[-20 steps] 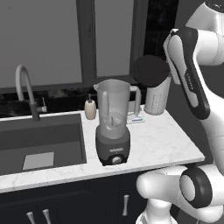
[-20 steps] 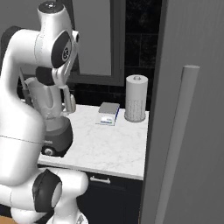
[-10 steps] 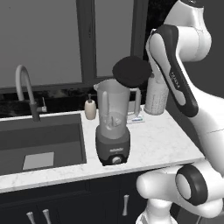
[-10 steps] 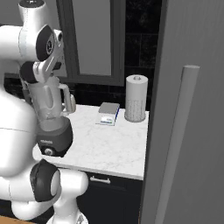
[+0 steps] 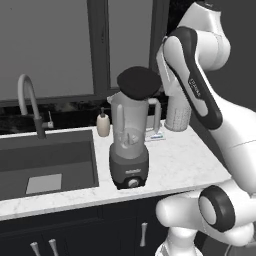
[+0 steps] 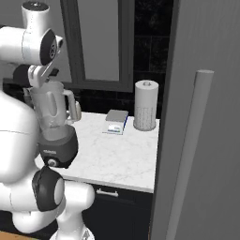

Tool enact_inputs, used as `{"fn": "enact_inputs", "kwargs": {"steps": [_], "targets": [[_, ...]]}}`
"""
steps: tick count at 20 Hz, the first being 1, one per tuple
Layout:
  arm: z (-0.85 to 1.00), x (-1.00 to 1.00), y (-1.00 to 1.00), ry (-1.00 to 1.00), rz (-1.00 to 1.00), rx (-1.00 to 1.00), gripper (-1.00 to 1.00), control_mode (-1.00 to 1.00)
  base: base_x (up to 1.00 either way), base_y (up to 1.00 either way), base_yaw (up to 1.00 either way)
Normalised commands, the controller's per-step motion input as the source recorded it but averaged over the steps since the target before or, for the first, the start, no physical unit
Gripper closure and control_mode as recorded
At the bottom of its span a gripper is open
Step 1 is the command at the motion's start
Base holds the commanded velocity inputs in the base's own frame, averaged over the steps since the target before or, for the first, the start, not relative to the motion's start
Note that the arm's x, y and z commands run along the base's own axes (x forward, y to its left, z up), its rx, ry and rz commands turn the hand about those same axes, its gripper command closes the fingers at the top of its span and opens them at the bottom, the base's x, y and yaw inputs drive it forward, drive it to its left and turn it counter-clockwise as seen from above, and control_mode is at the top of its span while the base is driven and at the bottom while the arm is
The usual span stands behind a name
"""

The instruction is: Close the lid blender by securely placing the lid on top.

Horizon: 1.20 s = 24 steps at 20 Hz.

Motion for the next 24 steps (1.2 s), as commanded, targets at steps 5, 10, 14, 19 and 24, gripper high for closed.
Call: {"fn": "enact_inputs", "kwargs": {"steps": [5, 10, 14, 19, 24], "targets": [[0.00, 0.22, 0.01, 0.08, 0.00, 0.10, 1.00, -1.00, 0.00, 0.00, 0.00], [-0.01, 0.04, 0.03, 0.10, 0.00, -0.04, 1.00, -1.00, 0.00, 0.00, 0.00], [-0.25, 0.01, 0.05, 0.08, 0.00, -0.18, 1.00, -1.00, 0.00, 0.00, 0.00], [-0.31, 0.00, 0.00, 0.05, 0.00, -0.09, 1.00, -1.00, 0.00, 0.00, 0.00], [-0.05, 0.00, -0.04, 0.00, 0.00, -0.01, 1.00, -1.00, 0.00, 0.00, 0.00]]}}
